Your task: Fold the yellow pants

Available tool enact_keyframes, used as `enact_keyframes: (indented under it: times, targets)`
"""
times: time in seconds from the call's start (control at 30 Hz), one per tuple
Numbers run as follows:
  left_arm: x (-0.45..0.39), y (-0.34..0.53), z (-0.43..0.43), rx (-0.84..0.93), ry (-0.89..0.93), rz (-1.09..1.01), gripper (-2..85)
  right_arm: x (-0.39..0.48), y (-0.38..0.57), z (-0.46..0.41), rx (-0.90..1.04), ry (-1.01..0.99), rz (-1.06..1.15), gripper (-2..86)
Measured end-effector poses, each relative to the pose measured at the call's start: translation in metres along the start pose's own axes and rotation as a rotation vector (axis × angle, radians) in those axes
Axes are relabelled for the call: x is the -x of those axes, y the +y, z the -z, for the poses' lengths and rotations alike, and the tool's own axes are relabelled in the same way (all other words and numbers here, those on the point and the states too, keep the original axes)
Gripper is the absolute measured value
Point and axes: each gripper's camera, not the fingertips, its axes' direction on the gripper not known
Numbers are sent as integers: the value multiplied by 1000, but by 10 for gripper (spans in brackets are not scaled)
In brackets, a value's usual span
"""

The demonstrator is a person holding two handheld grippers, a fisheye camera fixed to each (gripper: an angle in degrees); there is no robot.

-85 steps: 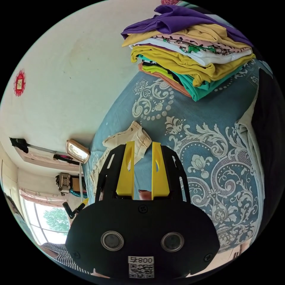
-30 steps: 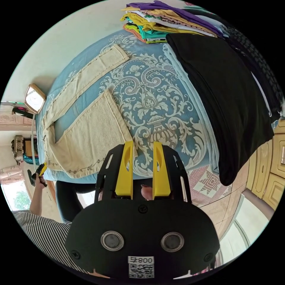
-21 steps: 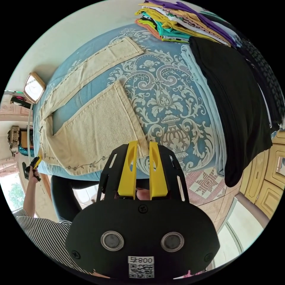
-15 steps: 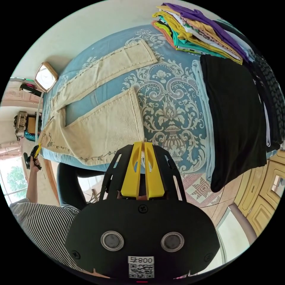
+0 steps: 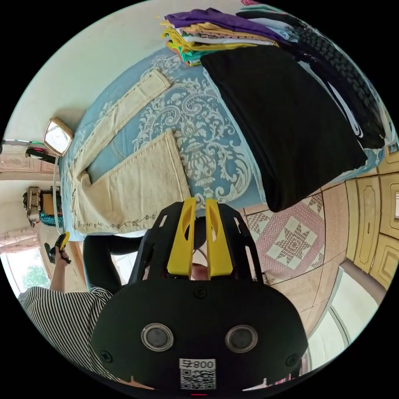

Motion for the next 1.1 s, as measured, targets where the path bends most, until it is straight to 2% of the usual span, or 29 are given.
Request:
enact_keyframes:
  times: [0.1, 0.2, 0.27, 0.33, 0.4, 0.5, 0.57, 0.73, 0.83, 0.93, 1.0, 1.1]
  targets:
    - [-63, -12, -42, 76, 91, -210, 68, 22, -28, -4, -25, -2, 73, 87]
    - [-135, -19, -95, 180, 195, -425, 76, 48, -58, -26, 23, 36, 137, 102]
    - [-177, -20, -130, 242, 202, -548, 80, 60, -71, -43, 71, 100, 153, 104]
    - [-217, -16, -167, 322, 171, -675, 84, 64, -72, -56, 122, 121, 146, 104]
    - [-259, -6, -212, 427, 64, -838, 88, 66, -66, -56, 91, 137, 124, 104]
    - [-289, 10, -252, 504, -148, -1009, 87, 70, -58, -55, 74, 136, 131, 99]
    - [-297, 19, -265, 507, -218, -1077, 79, 74, -53, -55, 68, 151, 142, 94]
    - [-308, 34, -277, 522, -214, -1111, 27, 88, -42, -57, 55, 216, 211, 66]
    - [-313, 38, -277, 494, -184, -1073, 15, 87, -37, -51, 62, 180, 231, 22]
    - [-322, 33, -261, 412, -44, -1030, 10, 81, -33, -25, 31, 94, 237, 11]
    - [-336, 31, -255, 348, -54, -1058, 10, 78, -27, -2, -37, 106, 240, 9]
    - [-346, 25, -267, 341, -55, -1059, 14, 68, -26, 18, -75, 51, 224, 7]
